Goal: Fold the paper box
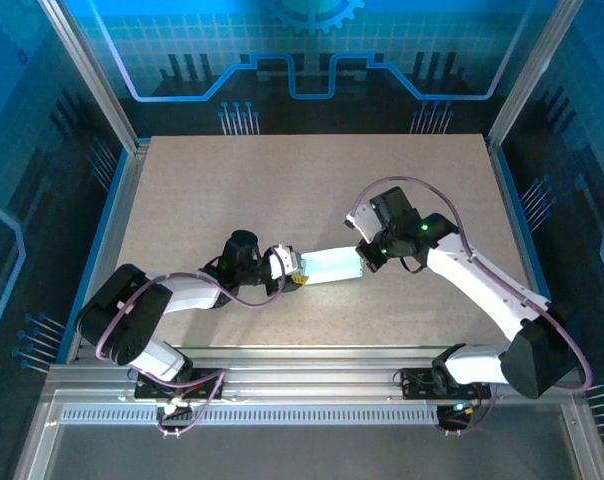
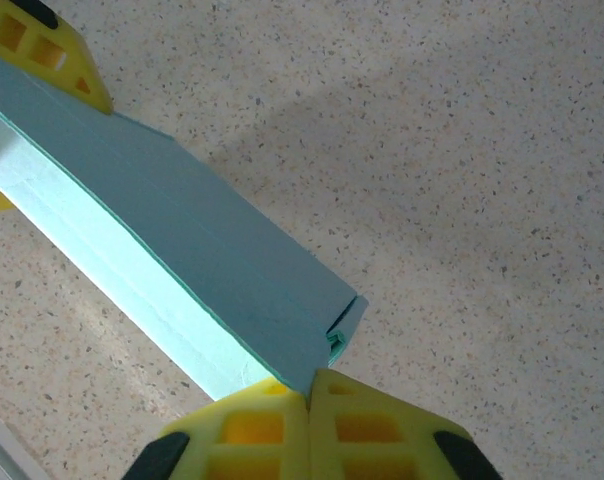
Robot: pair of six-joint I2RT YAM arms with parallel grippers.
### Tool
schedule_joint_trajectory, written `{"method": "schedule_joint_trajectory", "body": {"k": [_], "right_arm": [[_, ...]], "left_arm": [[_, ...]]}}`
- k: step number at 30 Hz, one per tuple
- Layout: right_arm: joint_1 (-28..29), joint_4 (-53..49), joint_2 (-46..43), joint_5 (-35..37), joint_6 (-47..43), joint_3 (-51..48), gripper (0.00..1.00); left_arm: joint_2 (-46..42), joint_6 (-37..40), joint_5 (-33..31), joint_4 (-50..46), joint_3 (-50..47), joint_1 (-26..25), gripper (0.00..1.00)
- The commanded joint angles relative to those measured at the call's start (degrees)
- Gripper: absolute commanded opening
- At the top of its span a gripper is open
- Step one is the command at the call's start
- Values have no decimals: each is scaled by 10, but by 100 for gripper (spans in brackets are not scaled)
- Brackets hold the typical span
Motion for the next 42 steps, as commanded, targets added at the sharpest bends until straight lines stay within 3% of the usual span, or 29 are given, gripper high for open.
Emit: {"method": "schedule_joint_trajectory", "body": {"k": [1,30,42], "right_arm": [[11,-15,8,-14,10,17,1],[47,85,11,139,310,-53,0],[94,163,9,224,344,-105,0]], "left_arm": [[1,-14,16,0,23,3,31],[43,-38,-38,-19,49,-15,30],[68,-49,-43,-81,93,-16,31]]}}
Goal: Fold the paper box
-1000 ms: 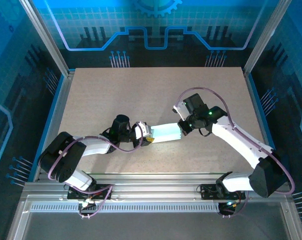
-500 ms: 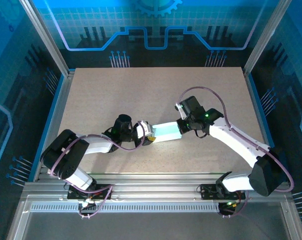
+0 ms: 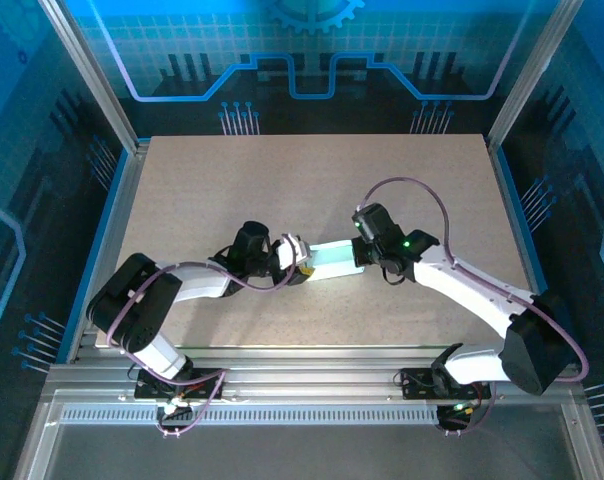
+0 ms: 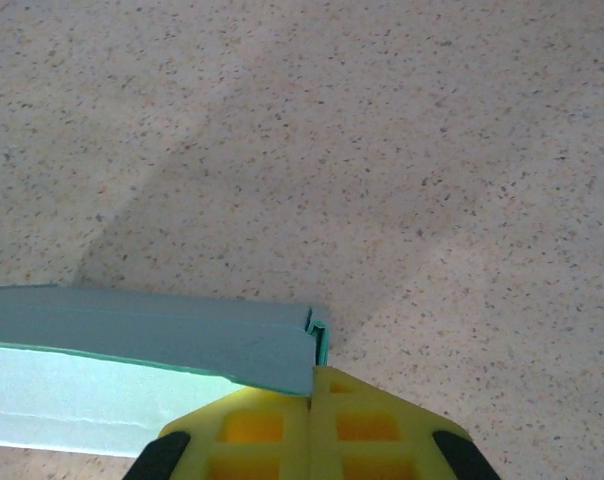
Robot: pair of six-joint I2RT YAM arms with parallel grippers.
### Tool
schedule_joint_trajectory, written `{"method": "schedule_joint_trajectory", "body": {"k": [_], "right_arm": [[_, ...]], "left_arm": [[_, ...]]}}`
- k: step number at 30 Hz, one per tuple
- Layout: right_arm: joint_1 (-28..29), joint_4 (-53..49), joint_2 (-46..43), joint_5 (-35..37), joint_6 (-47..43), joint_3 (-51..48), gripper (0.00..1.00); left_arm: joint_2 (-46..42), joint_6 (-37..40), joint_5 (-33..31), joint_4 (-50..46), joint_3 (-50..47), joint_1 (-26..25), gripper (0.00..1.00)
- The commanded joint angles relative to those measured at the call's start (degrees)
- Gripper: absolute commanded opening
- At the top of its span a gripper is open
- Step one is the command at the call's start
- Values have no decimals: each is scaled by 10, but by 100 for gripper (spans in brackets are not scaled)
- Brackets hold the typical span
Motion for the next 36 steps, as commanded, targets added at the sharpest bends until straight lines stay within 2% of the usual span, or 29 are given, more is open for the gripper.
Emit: {"method": "schedule_joint_trajectory", "body": {"k": [1,11,17,27,30,35,36], "right_arm": [[25,30,-2,-1,20,-28,0],[36,105,-4,20,23,-98,0],[38,121,-2,31,22,-113,0],[41,126,-5,43,26,-118,0],[41,122,-6,47,24,-116,0],[43,121,-6,52,28,-117,0],[43,122,-6,52,29,-117,0]], "left_arm": [[18,-9,-9,-19,18,-4,31],[22,-15,-6,-25,19,-4,33],[29,-18,0,-30,21,-4,39],[26,-25,-11,-54,37,-4,68],[13,-42,-41,-13,18,-5,83],[-32,-74,-94,30,-11,-6,99],[-41,-86,-109,42,-20,-6,99]]}}
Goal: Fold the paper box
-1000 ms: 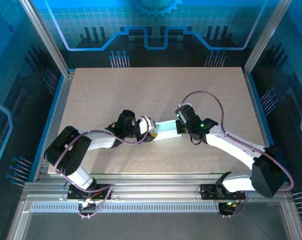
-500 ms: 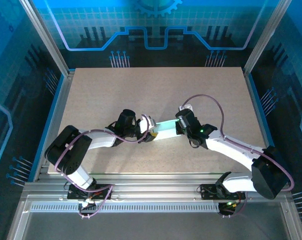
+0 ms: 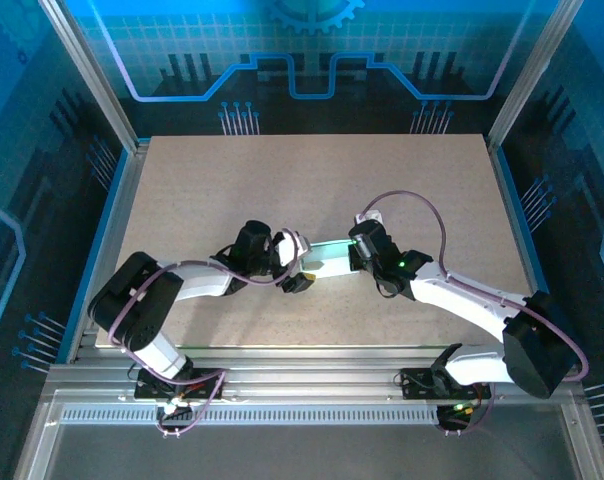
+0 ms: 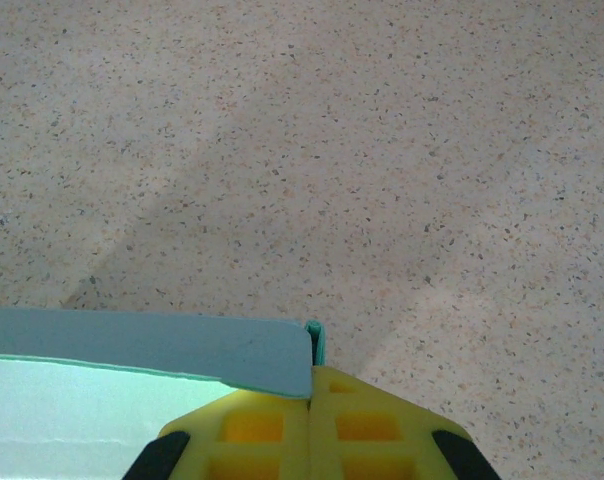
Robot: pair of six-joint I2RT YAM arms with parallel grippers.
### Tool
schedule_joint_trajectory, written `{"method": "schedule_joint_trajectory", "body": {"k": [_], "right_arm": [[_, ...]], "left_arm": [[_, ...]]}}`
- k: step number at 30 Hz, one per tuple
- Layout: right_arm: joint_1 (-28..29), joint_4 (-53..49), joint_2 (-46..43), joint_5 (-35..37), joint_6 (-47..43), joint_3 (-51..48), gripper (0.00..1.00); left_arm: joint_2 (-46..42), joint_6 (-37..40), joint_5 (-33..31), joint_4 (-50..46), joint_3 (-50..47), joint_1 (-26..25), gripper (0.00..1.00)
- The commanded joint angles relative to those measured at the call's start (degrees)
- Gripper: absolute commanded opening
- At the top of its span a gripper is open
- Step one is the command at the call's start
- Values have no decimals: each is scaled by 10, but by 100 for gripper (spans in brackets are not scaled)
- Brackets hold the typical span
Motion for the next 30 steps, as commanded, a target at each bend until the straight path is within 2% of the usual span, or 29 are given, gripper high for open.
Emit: {"method": "schedule_joint_trajectory", "body": {"k": [1,9,11,18,25,30], "right_arm": [[13,-42,9,-15,9,-18,0],[15,-37,11,-12,11,-19,0],[15,-36,14,-12,8,-18,0],[17,-40,14,-17,8,-15,0],[16,-57,15,-17,4,-8,0],[17,-69,19,-19,1,-4,0]], "left_arm": [[-42,-47,-55,54,-24,-4,99],[-138,-164,-69,113,-99,-4,99],[-166,-192,-66,99,-108,-3,99],[-245,-340,-135,-75,-64,-4,99],[-274,-350,-142,-307,29,-6,99],[-284,-326,-210,-459,102,-32,82]]}}
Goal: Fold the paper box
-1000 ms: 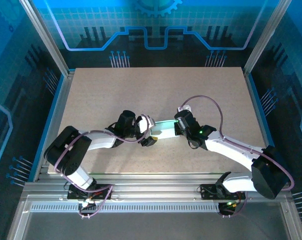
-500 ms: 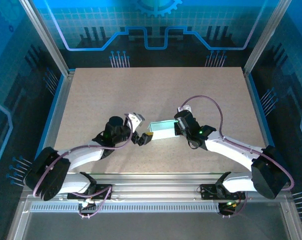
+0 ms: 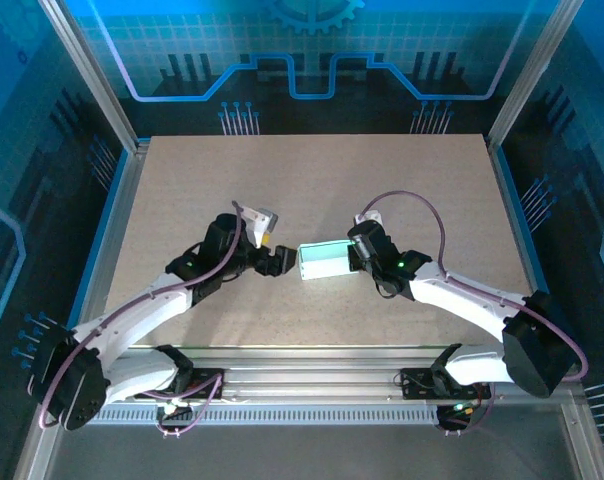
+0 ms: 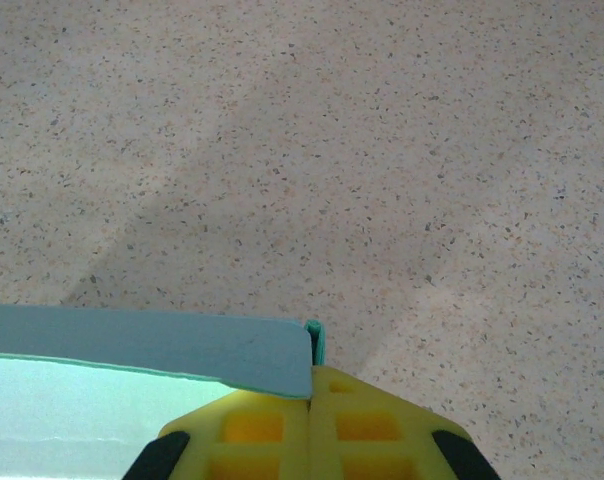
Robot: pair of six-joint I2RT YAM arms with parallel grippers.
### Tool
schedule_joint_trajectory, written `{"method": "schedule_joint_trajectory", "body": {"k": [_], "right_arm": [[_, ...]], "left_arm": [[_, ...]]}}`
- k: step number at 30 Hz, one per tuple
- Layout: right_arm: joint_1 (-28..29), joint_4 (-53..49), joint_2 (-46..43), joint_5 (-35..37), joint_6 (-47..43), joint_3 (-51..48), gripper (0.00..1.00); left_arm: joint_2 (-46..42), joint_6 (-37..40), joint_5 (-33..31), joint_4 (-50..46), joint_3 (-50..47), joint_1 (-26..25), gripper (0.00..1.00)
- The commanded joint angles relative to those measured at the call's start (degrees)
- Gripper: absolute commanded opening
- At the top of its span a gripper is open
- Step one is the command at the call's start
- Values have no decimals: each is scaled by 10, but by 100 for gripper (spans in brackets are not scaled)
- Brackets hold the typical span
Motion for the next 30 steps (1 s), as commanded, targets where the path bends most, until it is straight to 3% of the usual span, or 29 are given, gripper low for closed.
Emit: {"method": "schedule_joint_trajectory", "body": {"k": [1,8,13,20,30], "right_arm": [[13,-66,16,-24,0,-7,0],[12,-66,10,-34,1,-5,0],[11,-74,13,-42,-3,-1,0],[9,-81,16,-45,2,4,0],[10,-80,16,-48,4,4,0]], "left_arm": [[-11,17,-62,-153,49,-27,78],[67,25,-123,-282,165,-69,60],[153,12,-142,-344,255,-86,54],[238,4,-153,-372,320,-95,39],[291,1,-146,-377,359,-95,21]]}}
